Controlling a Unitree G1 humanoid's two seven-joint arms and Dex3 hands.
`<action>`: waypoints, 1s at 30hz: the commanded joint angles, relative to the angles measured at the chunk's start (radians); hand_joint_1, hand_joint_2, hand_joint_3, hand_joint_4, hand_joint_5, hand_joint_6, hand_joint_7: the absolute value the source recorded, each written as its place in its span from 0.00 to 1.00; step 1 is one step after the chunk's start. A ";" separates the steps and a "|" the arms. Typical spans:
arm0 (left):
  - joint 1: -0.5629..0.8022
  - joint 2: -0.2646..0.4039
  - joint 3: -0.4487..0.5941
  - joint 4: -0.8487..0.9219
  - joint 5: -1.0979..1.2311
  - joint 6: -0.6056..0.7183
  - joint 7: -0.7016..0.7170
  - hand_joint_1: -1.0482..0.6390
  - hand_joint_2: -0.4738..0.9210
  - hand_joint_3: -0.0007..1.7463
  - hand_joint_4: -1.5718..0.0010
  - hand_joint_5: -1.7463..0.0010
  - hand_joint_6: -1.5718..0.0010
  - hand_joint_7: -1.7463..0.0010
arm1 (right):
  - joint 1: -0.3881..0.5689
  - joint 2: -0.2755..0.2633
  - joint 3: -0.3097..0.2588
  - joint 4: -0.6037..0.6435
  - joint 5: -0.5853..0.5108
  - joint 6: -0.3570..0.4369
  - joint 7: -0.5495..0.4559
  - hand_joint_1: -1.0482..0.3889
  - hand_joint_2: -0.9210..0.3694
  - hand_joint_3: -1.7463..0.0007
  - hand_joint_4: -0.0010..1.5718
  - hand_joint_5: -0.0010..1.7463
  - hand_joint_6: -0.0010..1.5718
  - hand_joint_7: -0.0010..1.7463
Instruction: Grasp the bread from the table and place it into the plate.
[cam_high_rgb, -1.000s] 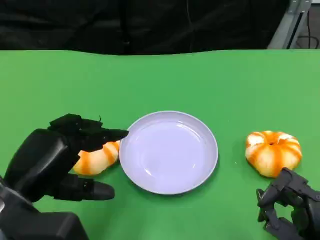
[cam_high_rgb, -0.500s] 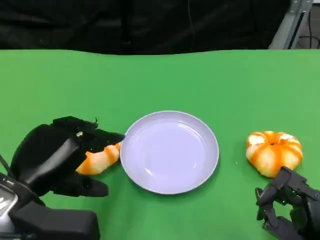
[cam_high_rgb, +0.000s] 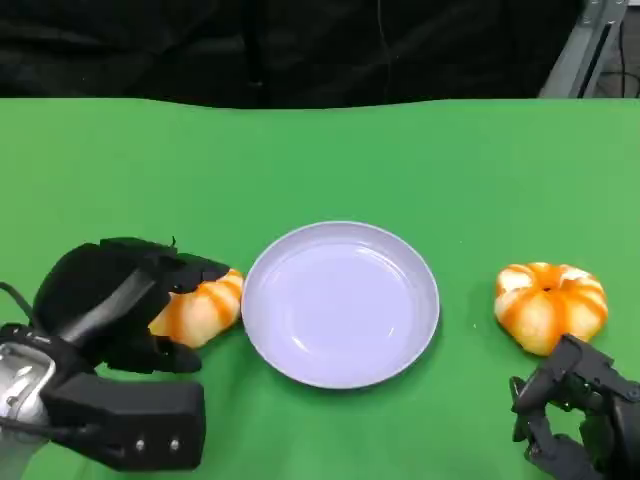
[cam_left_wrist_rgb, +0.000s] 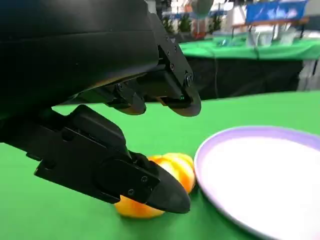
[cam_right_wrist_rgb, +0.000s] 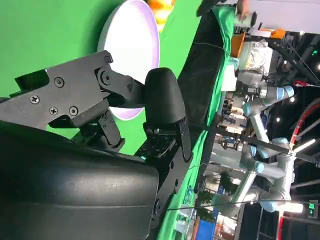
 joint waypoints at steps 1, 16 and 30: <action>-0.034 0.024 -0.021 0.033 -0.001 0.022 0.015 0.16 0.93 0.01 0.66 0.99 0.62 1.00 | 0.014 -0.006 -0.005 -0.020 -0.002 0.010 -0.006 0.62 0.12 0.59 0.51 1.00 0.44 0.91; -0.189 -0.008 -0.156 0.381 0.016 0.006 0.180 0.14 0.97 0.01 0.67 1.00 0.63 1.00 | 0.019 -0.005 -0.004 -0.023 -0.002 0.004 -0.007 0.62 0.11 0.59 0.51 1.00 0.44 0.91; -0.243 -0.028 -0.226 0.518 0.003 0.007 0.236 0.14 0.97 0.00 0.64 0.99 0.62 1.00 | 0.029 -0.004 0.000 -0.042 -0.001 0.017 -0.005 0.62 0.10 0.61 0.51 1.00 0.45 0.90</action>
